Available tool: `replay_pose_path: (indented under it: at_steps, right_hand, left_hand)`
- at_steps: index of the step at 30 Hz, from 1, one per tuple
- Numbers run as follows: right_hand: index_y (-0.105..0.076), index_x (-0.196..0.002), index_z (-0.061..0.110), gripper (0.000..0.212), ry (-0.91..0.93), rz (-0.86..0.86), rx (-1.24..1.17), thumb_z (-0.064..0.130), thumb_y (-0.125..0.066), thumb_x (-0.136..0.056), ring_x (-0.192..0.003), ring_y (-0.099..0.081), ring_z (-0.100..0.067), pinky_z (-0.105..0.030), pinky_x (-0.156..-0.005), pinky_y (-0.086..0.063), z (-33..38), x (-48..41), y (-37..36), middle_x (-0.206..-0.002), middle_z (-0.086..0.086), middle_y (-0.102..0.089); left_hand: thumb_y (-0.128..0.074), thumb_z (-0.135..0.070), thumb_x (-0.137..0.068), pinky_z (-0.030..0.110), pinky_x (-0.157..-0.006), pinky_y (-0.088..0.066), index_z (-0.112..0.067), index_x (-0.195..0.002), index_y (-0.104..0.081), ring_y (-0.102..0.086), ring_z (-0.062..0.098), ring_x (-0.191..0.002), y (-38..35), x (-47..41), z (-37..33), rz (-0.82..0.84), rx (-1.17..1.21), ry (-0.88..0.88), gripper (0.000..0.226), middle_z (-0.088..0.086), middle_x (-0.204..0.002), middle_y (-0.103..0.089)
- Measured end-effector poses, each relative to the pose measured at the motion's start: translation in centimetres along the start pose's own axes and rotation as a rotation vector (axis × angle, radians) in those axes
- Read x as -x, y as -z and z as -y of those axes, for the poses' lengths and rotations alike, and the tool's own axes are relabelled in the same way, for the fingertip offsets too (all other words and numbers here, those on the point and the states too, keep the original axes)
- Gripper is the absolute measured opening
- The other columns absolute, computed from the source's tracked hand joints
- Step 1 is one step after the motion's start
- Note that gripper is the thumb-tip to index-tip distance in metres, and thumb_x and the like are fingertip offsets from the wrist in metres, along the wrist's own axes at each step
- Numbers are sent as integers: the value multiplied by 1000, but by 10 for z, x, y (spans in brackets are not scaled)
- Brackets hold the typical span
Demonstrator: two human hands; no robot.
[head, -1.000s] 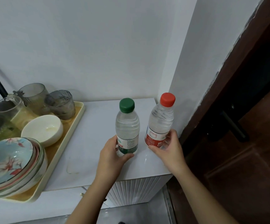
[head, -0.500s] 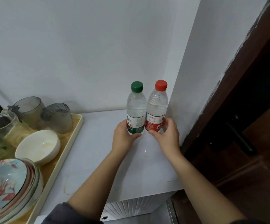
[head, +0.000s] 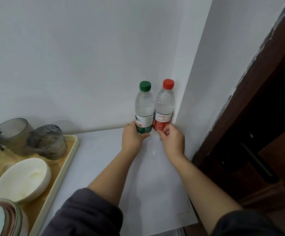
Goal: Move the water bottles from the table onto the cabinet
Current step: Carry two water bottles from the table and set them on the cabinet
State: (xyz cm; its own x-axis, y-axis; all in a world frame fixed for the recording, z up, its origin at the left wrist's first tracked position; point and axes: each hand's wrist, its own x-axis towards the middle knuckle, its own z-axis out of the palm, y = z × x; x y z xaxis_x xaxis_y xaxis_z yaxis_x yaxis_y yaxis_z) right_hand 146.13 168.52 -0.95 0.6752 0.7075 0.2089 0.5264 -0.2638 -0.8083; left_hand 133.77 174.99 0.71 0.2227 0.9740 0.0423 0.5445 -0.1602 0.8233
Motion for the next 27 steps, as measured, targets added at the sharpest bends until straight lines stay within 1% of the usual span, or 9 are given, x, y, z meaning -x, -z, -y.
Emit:
replay_pose_path:
  at_steps: [3,8,11,14,18,21,23,25,27]
  right_hand:
    - [-58,-76,10,25,2,-7,45,26,-74,-84,-66,-63,-29,-38,-64,-52,2,-7,-7,-69,-7,-66]
    - [-58,-81,4,22,30,-39,107,22,-71,-87,-72,-61,-36,-36,-63,-47,12,-10,-16,-79,-14,-67]
    - [-58,-85,2,22,26,-32,127,20,-69,-89,-74,-61,-38,-35,-62,-43,17,-12,-18,-83,-19,-67]
    - [-56,-88,1,21,35,-16,130,19,-67,-90,-75,-61,-39,-36,-61,-42,18,-13,-20,-85,-20,-66]
    - [-55,-91,1,20,39,-19,142,19,-65,-91,-78,-60,-40,-35,-62,-39,18,-13,-20,-90,-22,-66]
    - [-55,-92,1,20,29,-13,156,19,-64,-92,-79,-60,-39,-35,-63,-39,18,-13,-20,-91,-21,-66]
    - [-56,-93,1,21,26,-6,167,20,-64,-92,-81,-61,-39,-36,-63,-40,19,-13,-21,-93,-21,-66]
    - [-55,-94,1,19,19,-4,166,19,-64,-92,-82,-61,-39,-35,-64,-40,22,-11,-20,-95,-20,-65]
    - [-55,-97,2,17,41,27,155,16,-63,-92,-87,-61,-38,-35,-67,-42,22,-6,-15,-100,-19,-64]
  left_hand:
    - [-86,-18,-67,28,-75,-44,-9,-107,-56,-60,22,-95,-4,-7,-3,-45,55,23,50,6,-105,-64]
    - [-85,-17,-68,29,-68,-41,-10,-99,-48,-55,18,-83,-7,-17,-8,-85,76,47,49,7,-103,-64]
    - [-85,-17,-69,29,-71,-43,-7,-104,-51,-59,22,-90,-7,-16,-5,-78,72,26,50,8,-105,-63]
    - [-81,-14,-73,25,-75,-41,-6,-110,-53,-59,21,-98,-7,-14,-1,-61,56,-16,47,7,-110,-62]
    - [-81,-12,-73,23,-70,-38,-8,-102,-51,-53,15,-85,-2,-16,-2,-47,50,7,43,0,-99,-58]
    - [-82,-11,-72,24,-68,-37,-12,-96,-45,-53,15,-83,-2,-18,-4,-44,62,24,44,-3,-94,-56]
    - [-82,-11,-72,25,-69,-38,-13,-96,-44,-53,15,-84,-2,-18,-5,-45,64,26,45,-1,-96,-58]
    - [-82,-13,-73,25,-70,-39,-11,-100,-47,-55,16,-86,-2,-14,-6,-52,62,31,45,2,-102,-62]
    - [-80,-16,-75,26,-76,-42,-8,-114,-49,-59,21,-100,-3,-7,-6,-64,35,37,50,7,-115,-62]
